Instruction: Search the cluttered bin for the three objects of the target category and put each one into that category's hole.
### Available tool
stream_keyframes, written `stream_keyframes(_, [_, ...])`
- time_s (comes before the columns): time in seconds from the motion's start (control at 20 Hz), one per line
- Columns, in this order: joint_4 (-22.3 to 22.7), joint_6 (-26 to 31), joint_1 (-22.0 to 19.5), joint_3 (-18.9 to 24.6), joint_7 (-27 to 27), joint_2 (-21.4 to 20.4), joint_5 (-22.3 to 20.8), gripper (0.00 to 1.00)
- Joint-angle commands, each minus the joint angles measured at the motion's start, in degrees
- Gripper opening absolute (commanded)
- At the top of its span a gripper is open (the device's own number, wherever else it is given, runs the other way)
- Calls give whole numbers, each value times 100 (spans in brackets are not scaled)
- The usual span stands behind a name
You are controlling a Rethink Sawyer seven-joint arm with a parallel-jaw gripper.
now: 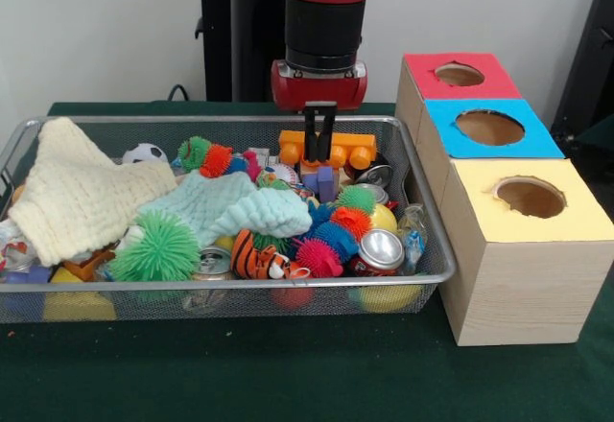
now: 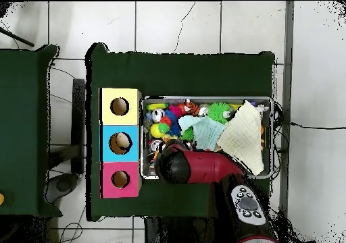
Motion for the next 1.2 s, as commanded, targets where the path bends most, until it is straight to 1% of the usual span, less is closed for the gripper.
stream_keyframes(0.05, [353, -586, -363, 336, 739, -138, -194, 0])
stream_keyframes(0.15, [318, -560, -399, 387, 791, -145, -88, 0])
stream_keyframes(0.25, [199, -312, -284, 290, 725, -182, -43, 0])
stream_keyframes(0.4, [170, -117, -381, 426, 619, -250, 18, 0])
stream_keyframes(0.55, [-1, 99, -328, 431, 513, -259, 30, 0])
stream_keyframes(0.85, [-807, 693, -78, 319, 380, -4, 151, 0])
stream_keyframes(1.0, [-1142, 818, -57, 359, 439, 167, 273, 0])
stream_keyframes(1.1, [-1517, 994, 85, 241, 511, 366, 318, 0])
stream_keyframes(1.2, [-1685, 1026, 111, 228, 515, 491, 307, 0])
